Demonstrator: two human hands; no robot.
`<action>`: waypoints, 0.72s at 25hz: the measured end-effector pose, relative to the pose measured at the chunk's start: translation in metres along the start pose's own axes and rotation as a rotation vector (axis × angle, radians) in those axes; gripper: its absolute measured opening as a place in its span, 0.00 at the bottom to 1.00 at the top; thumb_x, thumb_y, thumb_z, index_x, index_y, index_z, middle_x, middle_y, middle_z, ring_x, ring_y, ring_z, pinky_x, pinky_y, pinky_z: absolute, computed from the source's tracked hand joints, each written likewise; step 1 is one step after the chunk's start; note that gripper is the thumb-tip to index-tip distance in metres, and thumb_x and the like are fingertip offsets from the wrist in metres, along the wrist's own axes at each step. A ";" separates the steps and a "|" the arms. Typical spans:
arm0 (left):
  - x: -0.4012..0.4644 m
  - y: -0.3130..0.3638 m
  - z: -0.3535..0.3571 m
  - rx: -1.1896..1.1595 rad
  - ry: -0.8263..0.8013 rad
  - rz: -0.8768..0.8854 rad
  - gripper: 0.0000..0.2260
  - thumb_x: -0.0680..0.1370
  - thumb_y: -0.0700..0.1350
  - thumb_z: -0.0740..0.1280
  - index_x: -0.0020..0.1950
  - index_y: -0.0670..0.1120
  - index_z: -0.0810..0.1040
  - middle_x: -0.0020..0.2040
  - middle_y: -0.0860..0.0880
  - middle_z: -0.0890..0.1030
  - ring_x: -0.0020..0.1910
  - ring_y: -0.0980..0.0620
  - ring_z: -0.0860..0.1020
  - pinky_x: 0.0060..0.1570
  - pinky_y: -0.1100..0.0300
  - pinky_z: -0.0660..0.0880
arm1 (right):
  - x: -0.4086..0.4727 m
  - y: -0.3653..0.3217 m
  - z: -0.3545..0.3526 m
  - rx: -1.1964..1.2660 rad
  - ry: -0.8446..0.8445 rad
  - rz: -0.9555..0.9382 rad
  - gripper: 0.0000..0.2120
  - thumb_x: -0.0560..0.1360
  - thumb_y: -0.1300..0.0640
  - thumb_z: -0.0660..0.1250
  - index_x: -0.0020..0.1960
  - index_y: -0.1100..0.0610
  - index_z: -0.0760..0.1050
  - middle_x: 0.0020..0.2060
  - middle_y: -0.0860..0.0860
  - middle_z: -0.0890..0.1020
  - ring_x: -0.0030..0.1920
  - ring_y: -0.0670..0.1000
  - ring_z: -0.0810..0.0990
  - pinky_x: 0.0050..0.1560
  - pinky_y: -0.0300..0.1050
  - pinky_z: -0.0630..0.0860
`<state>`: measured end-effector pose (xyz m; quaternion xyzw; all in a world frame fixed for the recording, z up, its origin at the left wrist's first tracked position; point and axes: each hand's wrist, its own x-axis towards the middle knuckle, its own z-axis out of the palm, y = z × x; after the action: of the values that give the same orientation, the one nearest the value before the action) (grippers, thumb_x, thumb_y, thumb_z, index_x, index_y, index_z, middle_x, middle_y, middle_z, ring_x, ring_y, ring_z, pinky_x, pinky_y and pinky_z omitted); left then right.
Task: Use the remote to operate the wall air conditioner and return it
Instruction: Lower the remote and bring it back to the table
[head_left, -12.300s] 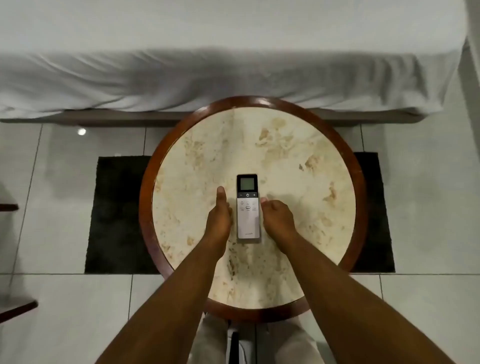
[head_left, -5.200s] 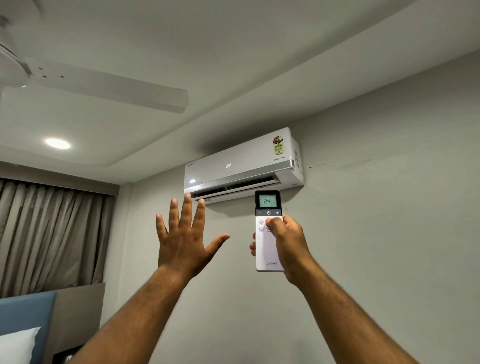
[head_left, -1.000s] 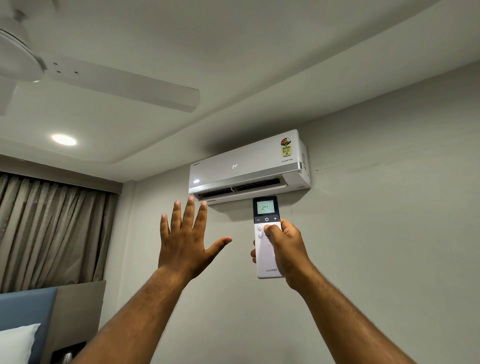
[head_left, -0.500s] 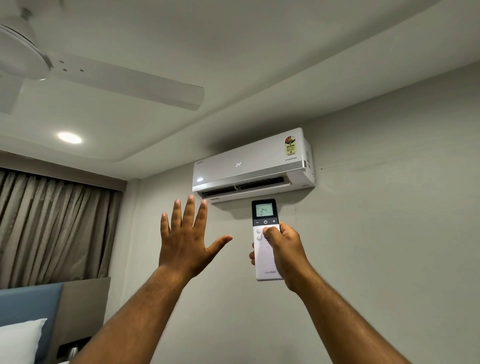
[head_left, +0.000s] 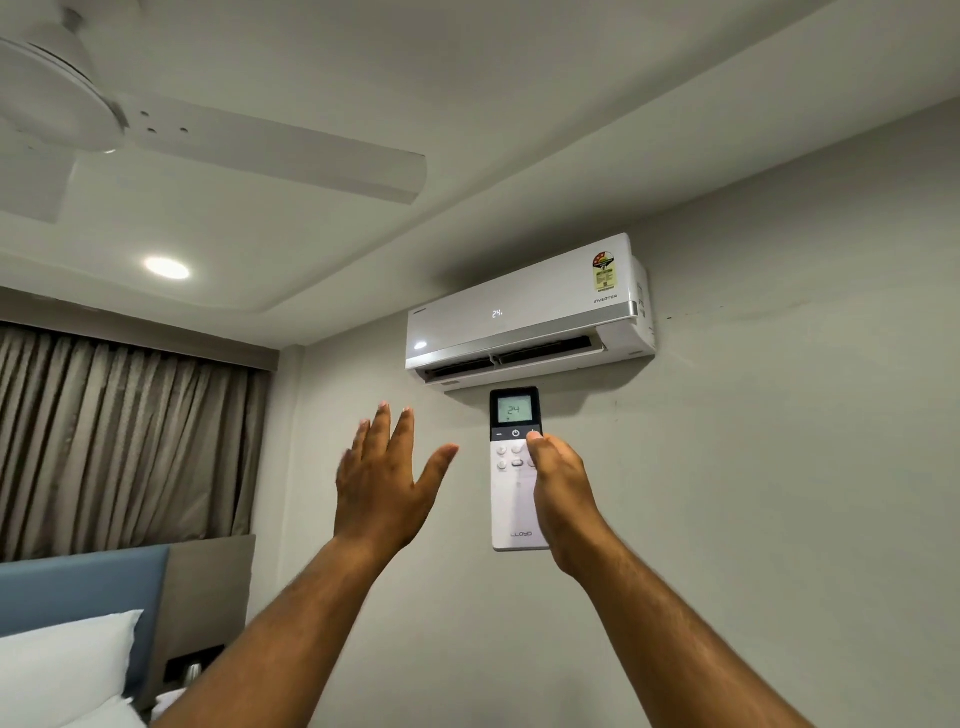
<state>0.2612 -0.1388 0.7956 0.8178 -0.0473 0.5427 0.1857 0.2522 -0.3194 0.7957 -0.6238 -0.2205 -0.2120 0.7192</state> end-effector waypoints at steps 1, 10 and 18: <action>-0.004 -0.003 -0.001 -0.097 -0.023 -0.039 0.36 0.74 0.70 0.49 0.75 0.50 0.61 0.78 0.46 0.59 0.76 0.45 0.57 0.71 0.46 0.58 | -0.001 0.004 0.008 -0.031 0.000 0.006 0.15 0.81 0.45 0.54 0.43 0.53 0.71 0.36 0.53 0.80 0.32 0.52 0.79 0.32 0.42 0.76; -0.080 -0.080 -0.049 -0.518 -0.144 -0.493 0.11 0.80 0.50 0.62 0.43 0.53 0.82 0.40 0.52 0.85 0.34 0.54 0.83 0.36 0.56 0.80 | -0.045 0.075 0.128 0.121 -0.274 0.184 0.13 0.80 0.48 0.56 0.48 0.54 0.76 0.38 0.52 0.83 0.36 0.52 0.80 0.37 0.42 0.74; -0.168 -0.157 -0.092 -0.386 -0.113 -0.822 0.09 0.79 0.44 0.62 0.47 0.47 0.81 0.42 0.46 0.84 0.34 0.50 0.81 0.31 0.55 0.81 | -0.117 0.163 0.220 0.211 -0.496 0.483 0.13 0.78 0.51 0.55 0.44 0.53 0.76 0.36 0.51 0.83 0.34 0.51 0.79 0.34 0.40 0.72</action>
<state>0.1564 0.0190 0.6352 0.7473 0.1709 0.3598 0.5319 0.2397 -0.0765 0.6244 -0.6128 -0.2550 0.1458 0.7336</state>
